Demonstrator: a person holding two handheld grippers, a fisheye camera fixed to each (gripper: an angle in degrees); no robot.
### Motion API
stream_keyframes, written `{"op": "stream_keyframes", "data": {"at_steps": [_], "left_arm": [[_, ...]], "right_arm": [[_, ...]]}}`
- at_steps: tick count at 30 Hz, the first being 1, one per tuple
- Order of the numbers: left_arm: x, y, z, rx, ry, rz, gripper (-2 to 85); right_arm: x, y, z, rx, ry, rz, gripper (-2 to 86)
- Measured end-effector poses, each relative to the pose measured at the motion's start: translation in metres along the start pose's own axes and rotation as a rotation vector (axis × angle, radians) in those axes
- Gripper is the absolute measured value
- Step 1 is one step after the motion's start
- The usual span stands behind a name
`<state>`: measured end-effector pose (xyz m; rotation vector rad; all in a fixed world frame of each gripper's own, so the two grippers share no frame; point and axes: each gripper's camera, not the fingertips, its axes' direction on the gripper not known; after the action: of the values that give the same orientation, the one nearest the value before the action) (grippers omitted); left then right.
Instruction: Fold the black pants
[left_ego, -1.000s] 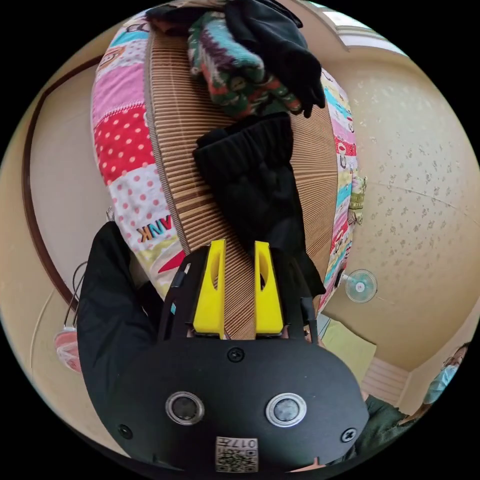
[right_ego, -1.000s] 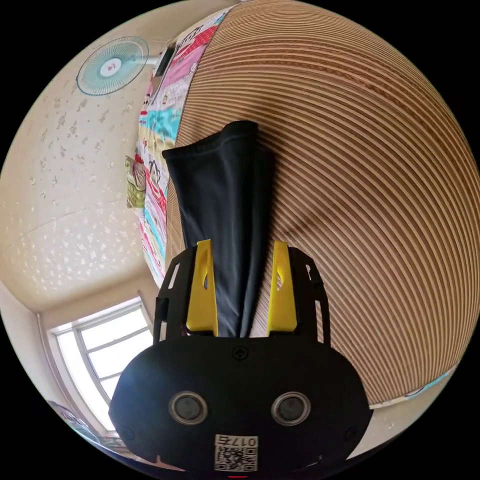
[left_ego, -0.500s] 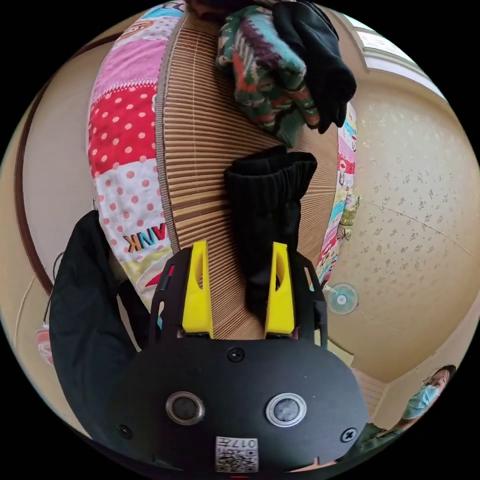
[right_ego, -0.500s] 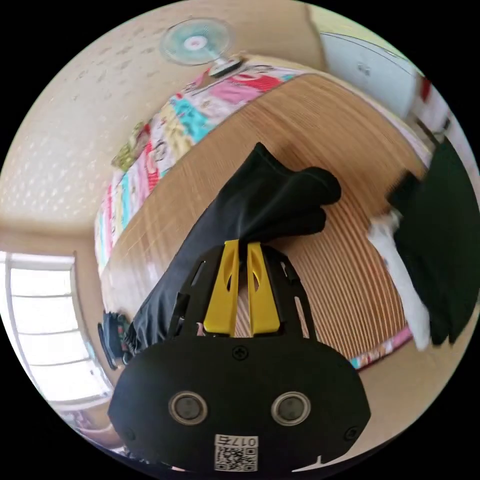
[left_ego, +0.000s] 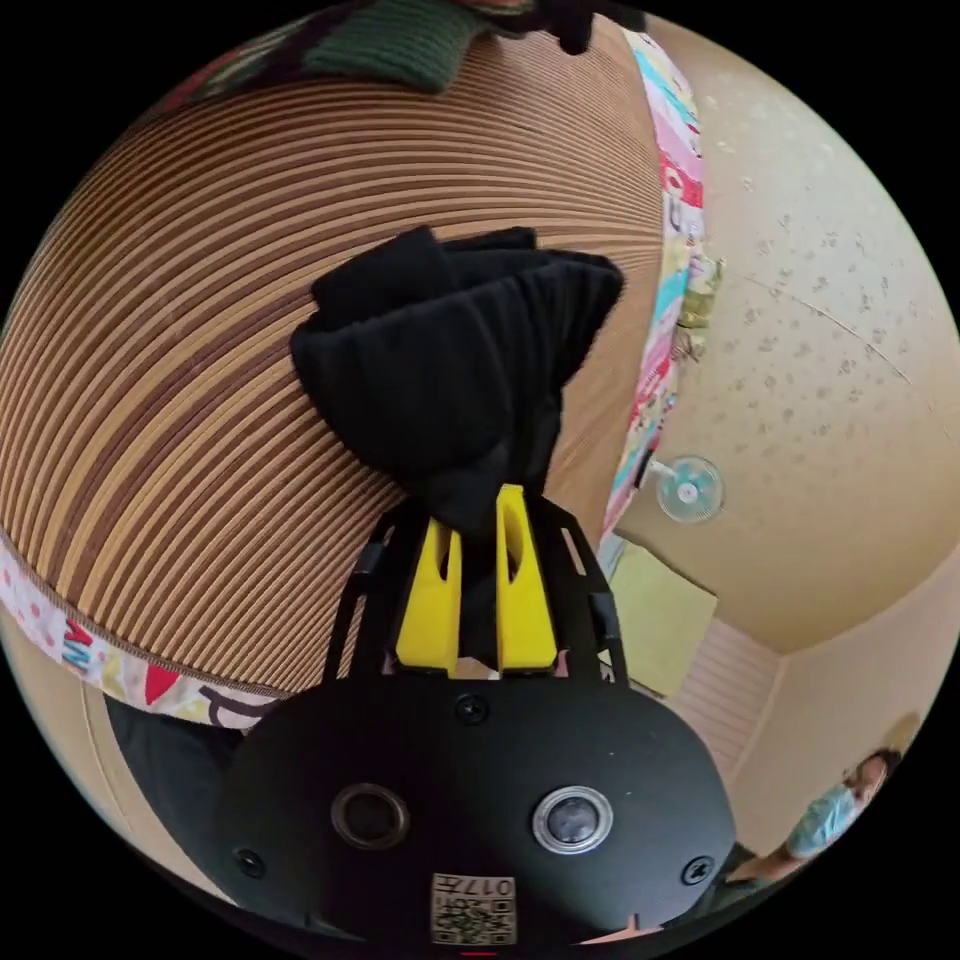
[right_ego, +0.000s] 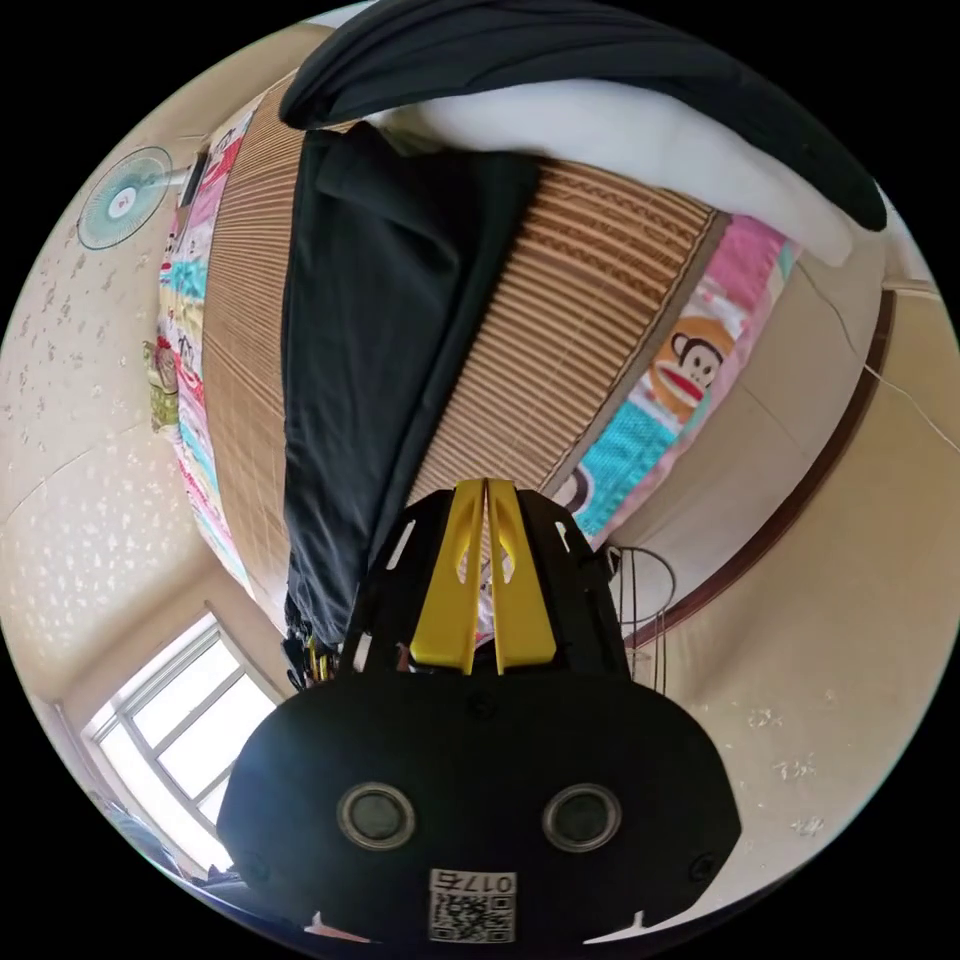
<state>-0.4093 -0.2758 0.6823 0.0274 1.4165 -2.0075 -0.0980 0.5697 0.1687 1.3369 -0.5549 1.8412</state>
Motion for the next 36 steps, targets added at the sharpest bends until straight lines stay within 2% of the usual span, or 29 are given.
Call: {"op": "stream_keyframes", "data": {"at_steps": [2, 5, 6, 8, 10, 11, 13, 16, 19, 21, 24, 29, 33, 36], "left_arm": [[0.058, 0.0, -0.031, -0.07, 0.121, 0.289, 5.0], [0.084, 0.02, -0.093, 0.011, 0.171, 0.406, 5.2], [0.078, 0.02, -0.105, 0.036, 0.174, 0.38, 5.3], [0.027, 0.018, -0.148, 0.18, 0.009, 0.097, 7.4], [-0.011, 0.029, -0.173, 0.333, -0.073, -0.119, 10.9], [-0.026, 0.028, -0.178, 0.348, -0.062, -0.167, 12.2], [-0.031, 0.018, -0.172, 0.286, -0.062, -0.142, 13.8], [-0.017, 0.007, -0.156, 0.217, -0.181, -0.097, 15.6], [-0.008, -0.005, -0.143, 0.207, -0.148, -0.081, 15.9], [-0.009, -0.012, -0.136, 0.192, -0.163, -0.118, 15.8], [-0.016, -0.023, -0.13, 0.162, -0.199, -0.164, 12.0], [-0.019, -0.029, -0.134, 0.092, -0.183, -0.133, 5.7], [-0.013, -0.024, -0.142, 0.073, -0.158, -0.046, 5.0], [-0.014, -0.015, -0.142, 0.1, -0.16, -0.03, 5.0]], "right_arm": [[-0.008, 0.004, 0.0, -0.002, -0.035, -0.034, 0.4], [-0.022, 0.009, -0.001, -0.011, -0.026, -0.08, 0.4], [-0.028, 0.011, 0.001, -0.02, -0.012, -0.1, 0.5], [-0.039, 0.012, 0.009, -0.054, 0.027, -0.147, 0.6], [-0.055, 0.012, 0.022, -0.102, 0.098, -0.204, 0.8], [-0.07, 0.011, 0.032, -0.131, 0.145, -0.251, 1.1], [-0.094, 0.007, 0.046, -0.157, 0.193, -0.324, 1.6], [-0.141, -0.005, 0.06, -0.15, 0.238, -0.414, 3.6], [-0.159, -0.032, 0.062, -0.091, 0.197, -0.262, 9.4], [-0.148, -0.056, 0.066, -0.079, 0.032, -0.092, 11.1], [-0.128, -0.077, 0.074, -0.049, -0.139, 0.026, 8.6], [-0.121, -0.097, 0.077, -0.095, -0.222, 0.048, 2.5], [-0.129, -0.091, 0.058, -0.084, -0.175, -0.024, 1.9], [-0.125, -0.08, 0.047, -0.018, -0.09, 0.002, 3.5]]}}
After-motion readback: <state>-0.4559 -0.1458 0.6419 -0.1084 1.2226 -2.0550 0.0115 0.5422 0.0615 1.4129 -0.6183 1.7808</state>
